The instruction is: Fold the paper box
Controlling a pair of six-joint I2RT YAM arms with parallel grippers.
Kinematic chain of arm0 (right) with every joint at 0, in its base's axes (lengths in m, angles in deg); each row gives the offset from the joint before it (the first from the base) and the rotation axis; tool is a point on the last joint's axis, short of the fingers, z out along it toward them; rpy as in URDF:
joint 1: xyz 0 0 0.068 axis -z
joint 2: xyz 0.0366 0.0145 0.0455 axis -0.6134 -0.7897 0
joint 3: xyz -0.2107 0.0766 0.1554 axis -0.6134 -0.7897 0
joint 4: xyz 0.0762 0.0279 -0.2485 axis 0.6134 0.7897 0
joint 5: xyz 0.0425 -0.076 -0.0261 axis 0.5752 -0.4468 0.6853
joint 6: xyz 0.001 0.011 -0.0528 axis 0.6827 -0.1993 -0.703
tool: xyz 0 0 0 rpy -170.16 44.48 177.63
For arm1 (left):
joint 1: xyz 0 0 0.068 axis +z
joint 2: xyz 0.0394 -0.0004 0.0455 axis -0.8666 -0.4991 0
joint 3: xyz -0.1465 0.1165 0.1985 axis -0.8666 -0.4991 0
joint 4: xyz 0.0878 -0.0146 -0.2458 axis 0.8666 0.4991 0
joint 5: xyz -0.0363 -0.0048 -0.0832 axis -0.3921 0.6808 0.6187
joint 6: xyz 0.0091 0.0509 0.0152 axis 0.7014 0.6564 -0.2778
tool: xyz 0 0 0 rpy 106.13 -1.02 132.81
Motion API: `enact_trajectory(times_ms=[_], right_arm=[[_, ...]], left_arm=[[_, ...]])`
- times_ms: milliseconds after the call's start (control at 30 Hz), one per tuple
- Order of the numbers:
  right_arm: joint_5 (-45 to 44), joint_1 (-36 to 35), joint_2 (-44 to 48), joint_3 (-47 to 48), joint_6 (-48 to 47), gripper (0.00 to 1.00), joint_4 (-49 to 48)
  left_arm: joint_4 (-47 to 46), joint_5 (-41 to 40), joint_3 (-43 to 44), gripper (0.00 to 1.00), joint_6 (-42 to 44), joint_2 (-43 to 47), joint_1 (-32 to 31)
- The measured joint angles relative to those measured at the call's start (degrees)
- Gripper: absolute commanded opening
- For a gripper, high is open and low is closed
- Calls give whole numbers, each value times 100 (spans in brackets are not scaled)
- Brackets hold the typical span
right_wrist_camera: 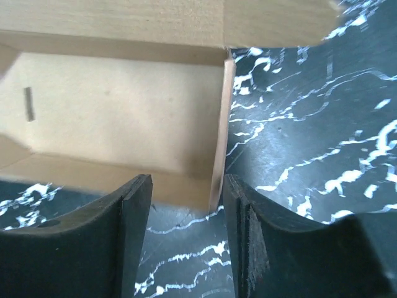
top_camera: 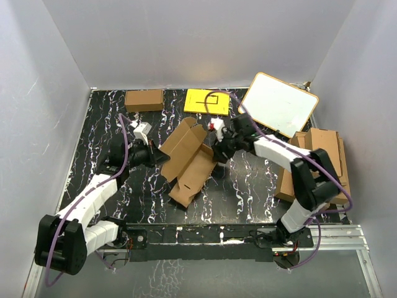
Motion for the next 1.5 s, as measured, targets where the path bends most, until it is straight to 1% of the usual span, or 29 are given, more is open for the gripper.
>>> enact_trajectory(times_ms=[67, 133, 233, 300, 400, 567, 600, 633, 667, 767, 933, 1033, 1133, 1200, 1300, 1500], right_arm=[[616, 358, 358, -28, -9, 57, 37], [1252, 774, 758, -83, -4, 60, 31], [2135, 1364, 1287, -302, 114, 61, -212], [2671, 1633, 1547, -573, 238, 62, -503], [3303, 1836, 1700, -955, 387, 66, -857], [4133, 2135, 1790, -1213, 442, 87, -1088], [4227, 2192, 1849, -1213, 420, 94, -1126], [4304, 2236, 1926, -1198, 393, 98, -1121], [4352, 2277, 2000, -1152, 317, 99, -1084], [4457, 2304, 2055, -726, -26, 99, -761], [4621, 2286, 1943, 400, -726, 99, 140], [4594, 2164, 1716, 1161, -1355, 99, 981], [4487, 1867, 1338, 1788, -2000, 99, 1893], [4378, 1650, 1130, 1985, -2280, 99, 2354], [4183, 1394, 966, 2004, -2470, 99, 2835], [3864, 1040, 911, 2004, -2640, 85, 3314]], left_arm=[[107, 20, 133, 0, 205, 85, 0], [210, 52, 262, 0, 411, 170, 0], [424, 146, 522, 0, 769, 249, 0], [586, 240, 734, 0, 1019, 245, 0], [824, 481, 1036, 0, 1397, 203, 0], [1342, 1016, 1565, 0, 2107, -28, 0], [1499, 1158, 1676, 0, 2280, -90, 0], [1615, 1261, 1755, 0, 2411, -140, 0], [1735, 1360, 1838, 0, 2535, -192, 0], [2013, 1534, 2050, 0, 2852, -339, -20], [2389, 1635, 2293, 0, 3279, -485, -116], [2529, 1633, 2404, 0, 3493, -533, -258], [2649, 1622, 2476, 0, 3679, -568, -431], [2721, 1591, 2527, 0, 3794, -601, -555], [2804, 1480, 2605, 0, 3952, -667, -734], [2994, 1268, 2780, 0, 4201, -758, -953]])
